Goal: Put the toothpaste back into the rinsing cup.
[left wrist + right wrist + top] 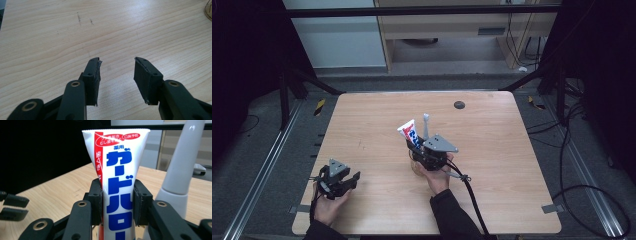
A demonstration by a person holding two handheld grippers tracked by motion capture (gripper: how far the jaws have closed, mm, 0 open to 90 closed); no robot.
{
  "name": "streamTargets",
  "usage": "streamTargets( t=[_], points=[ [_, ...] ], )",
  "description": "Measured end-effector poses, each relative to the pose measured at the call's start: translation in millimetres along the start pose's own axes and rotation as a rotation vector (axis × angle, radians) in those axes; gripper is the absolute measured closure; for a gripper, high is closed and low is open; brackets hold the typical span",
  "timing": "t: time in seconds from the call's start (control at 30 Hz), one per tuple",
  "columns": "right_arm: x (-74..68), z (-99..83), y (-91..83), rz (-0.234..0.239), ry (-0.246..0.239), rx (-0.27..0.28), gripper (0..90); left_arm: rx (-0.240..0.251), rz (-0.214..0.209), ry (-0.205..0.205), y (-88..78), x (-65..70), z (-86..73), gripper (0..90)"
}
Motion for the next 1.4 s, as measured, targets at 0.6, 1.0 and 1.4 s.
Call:
streamTargets(
  t=[0.6, 1.0, 1.4],
  points=[
    [3.9, -1.5, -13.6, 0.001, -0.081, -0.237, 49.6, -0.007, 0.002, -0.002, 0.7, 0.0, -0.2, 55.4],
    [13.8, 12.9, -41.2, 0.001, -0.106, -0.289, 18.0, -0.012, -0.001, -0.004, 0.9, 0.0, -1.0, 54.6],
    [66.7, -8.4, -96.1, -0.050, -0.083, -0.317, 12.9, -0.017, 0.000, -0.013, 1.5, -1.3, -2.2, 51.6]
  ],
)
Point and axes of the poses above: each handheld gripper's, and its own axes: y roughly forward along the jaws, z roughly out of its top, x roughly to its right, the point moved 2 cm from there along y, roughly forward along the jaws, and after that the axes turned 13 degrees about -z, right-handed, at the moved point
